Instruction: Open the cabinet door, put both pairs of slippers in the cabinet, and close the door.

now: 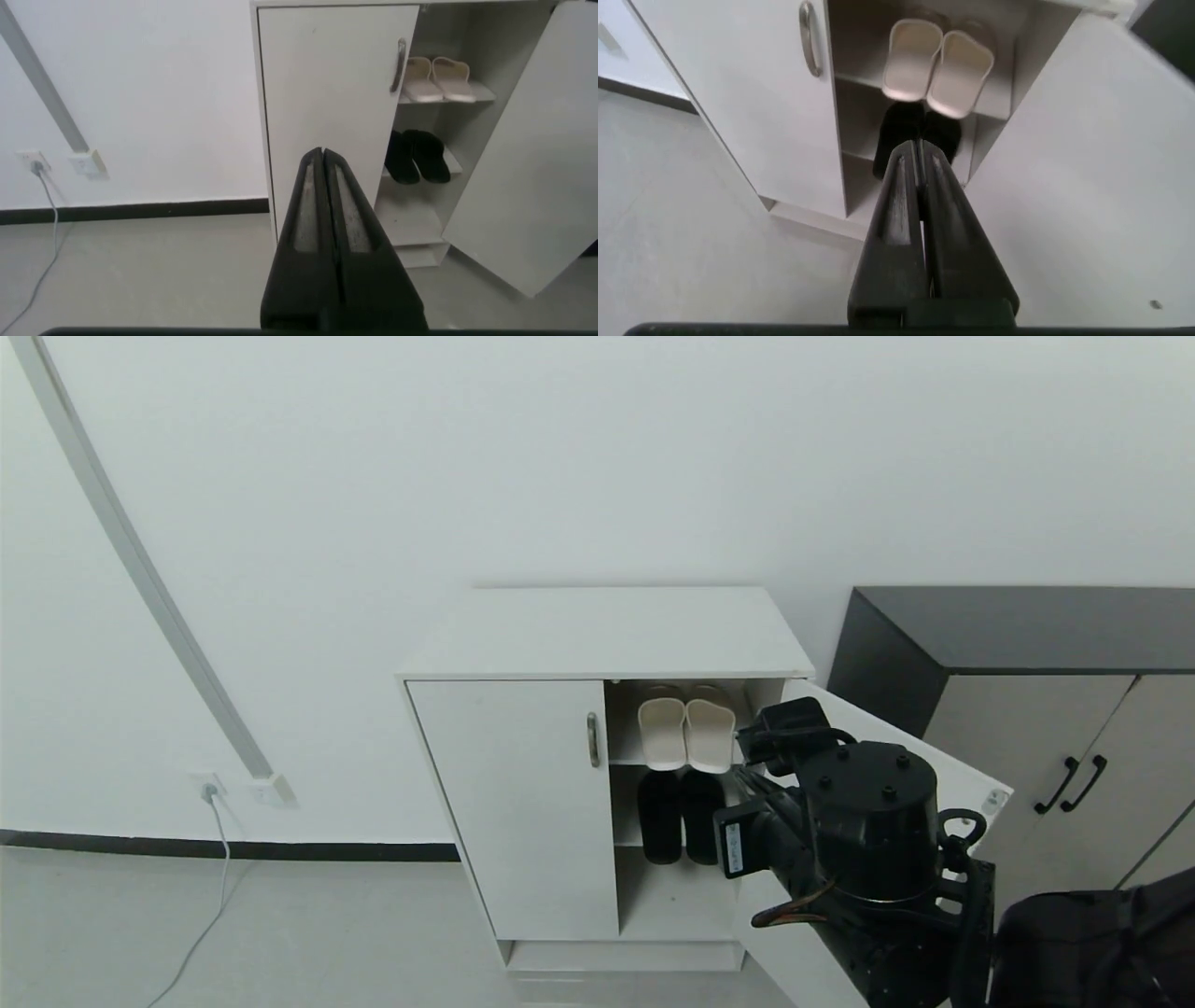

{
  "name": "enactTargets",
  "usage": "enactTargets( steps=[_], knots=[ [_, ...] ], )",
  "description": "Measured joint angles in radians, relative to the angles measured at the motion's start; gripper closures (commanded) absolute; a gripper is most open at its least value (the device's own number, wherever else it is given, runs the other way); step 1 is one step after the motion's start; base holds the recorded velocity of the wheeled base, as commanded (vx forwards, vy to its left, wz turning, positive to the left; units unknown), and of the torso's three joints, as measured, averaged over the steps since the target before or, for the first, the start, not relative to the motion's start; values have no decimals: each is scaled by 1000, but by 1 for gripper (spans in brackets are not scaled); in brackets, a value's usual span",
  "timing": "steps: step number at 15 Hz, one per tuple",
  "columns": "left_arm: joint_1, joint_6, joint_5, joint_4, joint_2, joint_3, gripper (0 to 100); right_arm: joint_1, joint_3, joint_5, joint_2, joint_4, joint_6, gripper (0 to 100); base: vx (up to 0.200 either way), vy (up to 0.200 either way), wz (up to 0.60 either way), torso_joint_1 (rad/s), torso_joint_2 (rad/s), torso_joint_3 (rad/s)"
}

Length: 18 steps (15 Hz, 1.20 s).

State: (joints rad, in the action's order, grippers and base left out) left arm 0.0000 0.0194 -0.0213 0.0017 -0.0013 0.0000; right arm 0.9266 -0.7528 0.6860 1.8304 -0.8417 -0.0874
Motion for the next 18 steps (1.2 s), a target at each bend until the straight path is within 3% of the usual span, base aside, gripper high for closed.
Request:
enactTargets(
  steps=[3,8,15,18],
  knots=[
    [0,0,0,0,0,0,100,-4,4,-10,1,-5,0,100,0,0,0,240,-538,-302],
    [0,-4,0,1,0,0,100,-6,10,-18,1,-10,0,100,0,0,0,23,-49,-26],
    [0,-4,0,1,0,0,100,-10,12,-20,6,-9,2,100,0,0,-600,4,1,2],
    [0,-4,0,1,0,0,100,-43,11,-21,15,-17,28,100,0,0,0,0,0,0]
  ],
)
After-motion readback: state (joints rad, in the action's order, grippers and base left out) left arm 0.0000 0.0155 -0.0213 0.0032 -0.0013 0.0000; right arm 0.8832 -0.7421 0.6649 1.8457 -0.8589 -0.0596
